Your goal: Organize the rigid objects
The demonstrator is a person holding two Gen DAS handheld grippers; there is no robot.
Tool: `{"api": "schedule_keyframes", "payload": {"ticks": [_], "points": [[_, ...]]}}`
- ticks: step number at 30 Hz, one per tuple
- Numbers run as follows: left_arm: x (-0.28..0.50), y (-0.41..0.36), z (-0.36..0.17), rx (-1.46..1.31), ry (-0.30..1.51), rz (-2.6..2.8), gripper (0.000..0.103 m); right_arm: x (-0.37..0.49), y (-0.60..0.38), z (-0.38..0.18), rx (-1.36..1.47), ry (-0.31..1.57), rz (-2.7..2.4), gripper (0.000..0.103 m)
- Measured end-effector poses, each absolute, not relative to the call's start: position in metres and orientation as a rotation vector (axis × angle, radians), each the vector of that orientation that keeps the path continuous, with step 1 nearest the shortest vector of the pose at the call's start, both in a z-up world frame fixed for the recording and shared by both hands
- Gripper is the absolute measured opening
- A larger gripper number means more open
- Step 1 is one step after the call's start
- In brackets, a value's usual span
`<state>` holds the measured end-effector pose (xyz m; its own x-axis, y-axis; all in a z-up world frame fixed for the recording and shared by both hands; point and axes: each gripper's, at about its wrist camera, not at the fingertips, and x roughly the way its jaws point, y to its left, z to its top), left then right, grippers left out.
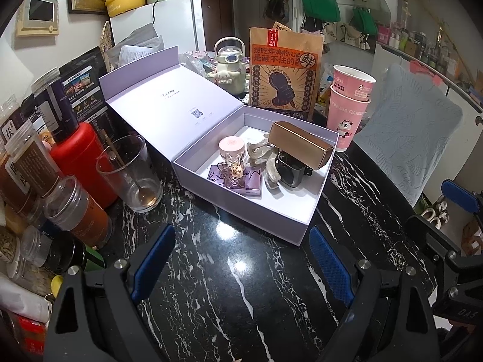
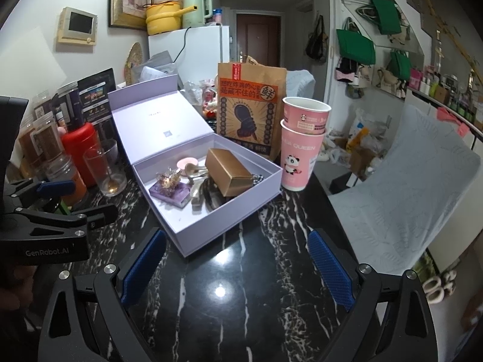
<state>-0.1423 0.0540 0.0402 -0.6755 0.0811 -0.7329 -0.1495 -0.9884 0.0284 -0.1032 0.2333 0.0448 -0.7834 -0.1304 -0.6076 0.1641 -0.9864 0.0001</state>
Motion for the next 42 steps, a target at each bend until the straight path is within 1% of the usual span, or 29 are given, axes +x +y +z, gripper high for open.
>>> {"api": "schedule_keyframes", "payload": {"ticks": [42], "points": [[-0.1353,0.0556,0.0474,-1.177,0.191,2.772,0.091,-0.0998,0.2309,0.0494,0.962,0.108,-2.838,0.097]]}}
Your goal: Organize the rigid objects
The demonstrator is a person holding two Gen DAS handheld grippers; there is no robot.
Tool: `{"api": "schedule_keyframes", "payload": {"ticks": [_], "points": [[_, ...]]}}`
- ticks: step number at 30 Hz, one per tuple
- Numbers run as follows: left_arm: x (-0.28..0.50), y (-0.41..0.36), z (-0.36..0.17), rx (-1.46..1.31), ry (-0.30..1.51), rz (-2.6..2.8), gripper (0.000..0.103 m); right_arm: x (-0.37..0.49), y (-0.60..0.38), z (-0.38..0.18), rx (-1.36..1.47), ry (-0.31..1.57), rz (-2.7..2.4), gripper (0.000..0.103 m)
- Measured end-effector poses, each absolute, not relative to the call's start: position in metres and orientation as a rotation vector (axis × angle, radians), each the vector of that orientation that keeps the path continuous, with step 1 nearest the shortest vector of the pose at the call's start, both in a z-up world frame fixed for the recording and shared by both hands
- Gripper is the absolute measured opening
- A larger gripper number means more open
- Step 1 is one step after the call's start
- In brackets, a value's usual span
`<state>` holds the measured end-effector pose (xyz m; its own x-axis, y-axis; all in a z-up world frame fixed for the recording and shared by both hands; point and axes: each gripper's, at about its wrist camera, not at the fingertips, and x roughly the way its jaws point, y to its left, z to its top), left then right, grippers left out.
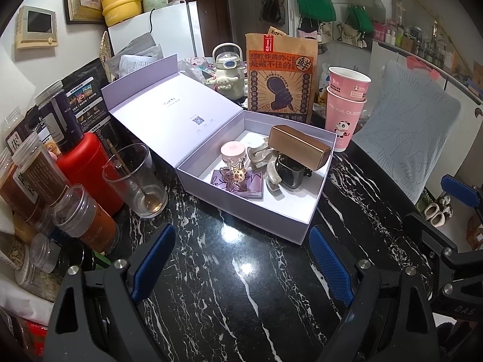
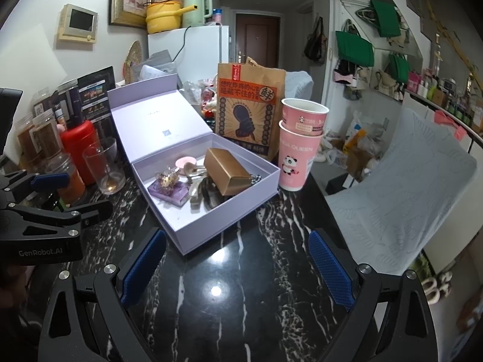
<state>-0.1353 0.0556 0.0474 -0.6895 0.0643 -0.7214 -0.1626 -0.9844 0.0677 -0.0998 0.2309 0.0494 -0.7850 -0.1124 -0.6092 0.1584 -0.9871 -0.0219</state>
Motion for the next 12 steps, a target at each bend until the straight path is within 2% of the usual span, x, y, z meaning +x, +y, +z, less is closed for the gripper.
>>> {"api": "schedule_keyframes", "payload": {"ticks": [12], "points": [[-0.14,0.057,0.036,-1.209,0.199,2.764,0.091,-0.102,0.235,0.041,0.994,0.094,-2.84,0.097]]}}
